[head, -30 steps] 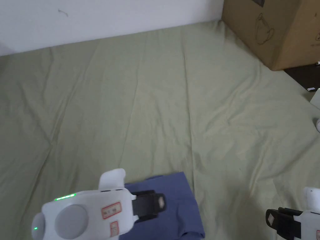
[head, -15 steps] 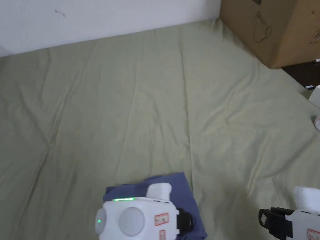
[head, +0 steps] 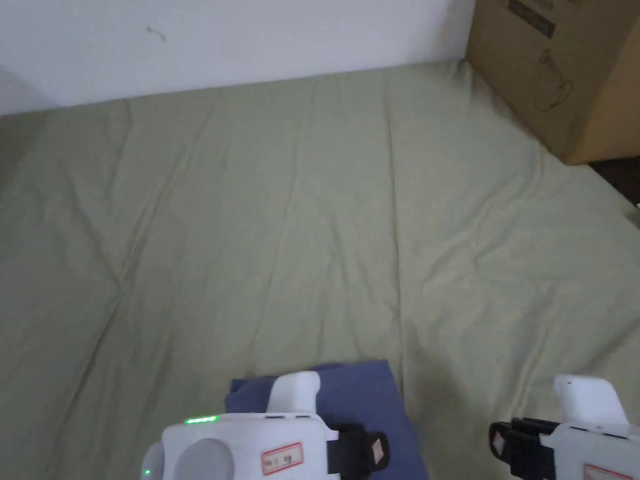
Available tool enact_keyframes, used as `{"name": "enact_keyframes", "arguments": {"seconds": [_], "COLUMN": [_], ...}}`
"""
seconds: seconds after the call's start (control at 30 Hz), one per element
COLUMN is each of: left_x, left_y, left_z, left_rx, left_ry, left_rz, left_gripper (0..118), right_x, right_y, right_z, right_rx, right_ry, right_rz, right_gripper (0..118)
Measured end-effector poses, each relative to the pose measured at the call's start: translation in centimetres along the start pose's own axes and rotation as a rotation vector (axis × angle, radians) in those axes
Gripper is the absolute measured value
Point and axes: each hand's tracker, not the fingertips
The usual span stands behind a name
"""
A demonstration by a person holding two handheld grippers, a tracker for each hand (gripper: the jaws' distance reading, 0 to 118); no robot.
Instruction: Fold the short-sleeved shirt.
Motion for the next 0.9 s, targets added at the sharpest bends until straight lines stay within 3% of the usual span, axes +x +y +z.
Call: {"name": "enact_keyframes", "arguments": {"seconds": [0.03, 0.07, 0.17, 0.2, 0.27, 0.43, 0.67, 0.8, 0.83, 0.9], "left_x": [-0.8, -1.9, -5.1, -6.3, -8.5, -13.8, -16.8, -16.6, -16.0, -15.2], "left_y": [-0.1, -0.2, -1.1, -1.4, -2.1, -3.0, -2.4, -1.3, -1.2, -1.0], "left_z": [1.5, 2.9, 6.2, 7.0, 8.4, 7.9, 3.5, 1.7, 1.3, 0.6], "left_rx": [0.03, 0.064, 0.124, 0.146, 0.201, 0.205, 0.162, 0.13, 0.109, 0.047], "left_ry": [0.004, 0.01, 0.03, 0.037, 0.045, 0.032, -0.255, -0.308, -0.28, -0.047], "left_rz": [0.012, 0.028, 0.1, 0.14, 0.234, 0.381, 0.488, 0.483, 0.433, 0.335], "left_gripper": [13, 31, 100, 107, 107, 109, 109, 107, 98, 33], "right_x": [-1.0, -2.0, -5.5, -6.6, -8.2, -10.3, -9.3, -9.3, -9.4, -9.6], "right_y": [0.5, 1.0, 2.1, 2.3, 2.6, 2.3, 2.5, 2.4, 2.4, 2.5], "right_z": [-0.7, -1.4, -3.9, -4.9, -7.0, -11.0, -10.7, -10.7, -10.8, -10.7], "right_rx": [-0.006, -0.015, -0.032, -0.05, -0.088, -0.152, -0.156, -0.158, -0.159, -0.16], "right_ry": [0.026, 0.043, 0.085, 0.103, 0.132, -0.035, 0.012, 0.013, 0.009, -0.005], "right_rz": [0.029, 0.052, 0.155, 0.179, 0.211, 0.336, 0.24, 0.23, 0.233, 0.241], "right_gripper": [2, 2, 1, 2, 2, 2, 2, 2, 2, 2]}}
